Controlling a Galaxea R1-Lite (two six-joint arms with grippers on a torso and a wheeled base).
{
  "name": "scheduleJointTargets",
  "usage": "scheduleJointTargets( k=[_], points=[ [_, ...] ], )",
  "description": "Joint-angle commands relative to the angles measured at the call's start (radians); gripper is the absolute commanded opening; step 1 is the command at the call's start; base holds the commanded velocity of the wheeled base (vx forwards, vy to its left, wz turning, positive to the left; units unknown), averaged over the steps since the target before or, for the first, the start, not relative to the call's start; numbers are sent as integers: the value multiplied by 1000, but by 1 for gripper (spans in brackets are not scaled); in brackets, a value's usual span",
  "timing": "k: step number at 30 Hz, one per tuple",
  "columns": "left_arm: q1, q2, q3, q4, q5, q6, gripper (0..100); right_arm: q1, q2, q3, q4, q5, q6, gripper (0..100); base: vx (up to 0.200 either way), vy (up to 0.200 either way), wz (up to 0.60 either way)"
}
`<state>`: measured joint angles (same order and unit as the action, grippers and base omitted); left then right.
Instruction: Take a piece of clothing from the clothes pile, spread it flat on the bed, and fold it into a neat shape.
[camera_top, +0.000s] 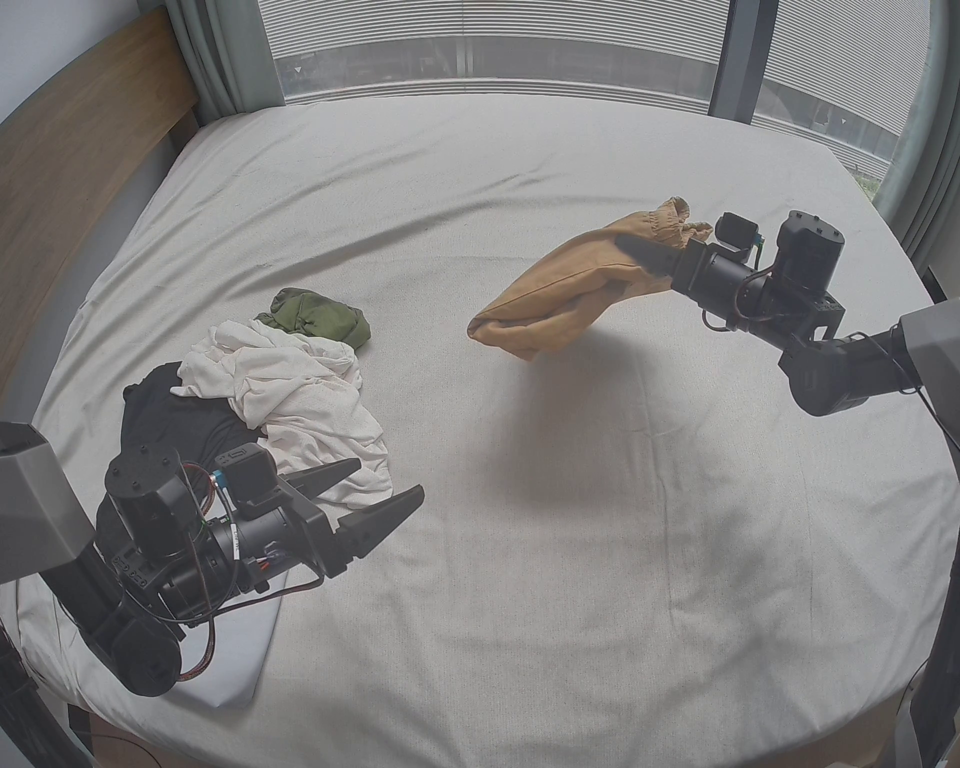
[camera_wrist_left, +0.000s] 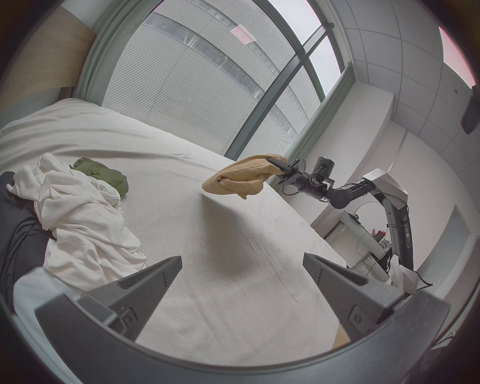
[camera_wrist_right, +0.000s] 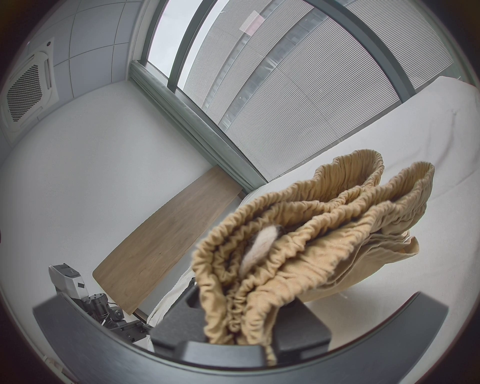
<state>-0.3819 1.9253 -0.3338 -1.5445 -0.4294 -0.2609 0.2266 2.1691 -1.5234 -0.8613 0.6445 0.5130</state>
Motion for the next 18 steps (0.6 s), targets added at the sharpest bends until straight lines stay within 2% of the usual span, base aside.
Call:
scheduleJointTargets(
  k=[1, 6, 11, 18],
  points=[
    [1, 4, 1, 0, 0, -1, 100, -4, 115, -142, 50, 0, 4, 0, 0, 0, 0],
    [1, 4, 2, 0, 0, -1, 100, -1, 167, -208, 82, -31, 7, 0, 0, 0, 0],
    [1, 6, 2, 0, 0, -1, 100, -6, 201, -170, 76, -32, 4, 0, 0, 0, 0],
    [3, 3, 7, 0, -2, -3, 100, -21, 172, 60, 16, -32, -42, 0, 0, 0, 0]
  ],
)
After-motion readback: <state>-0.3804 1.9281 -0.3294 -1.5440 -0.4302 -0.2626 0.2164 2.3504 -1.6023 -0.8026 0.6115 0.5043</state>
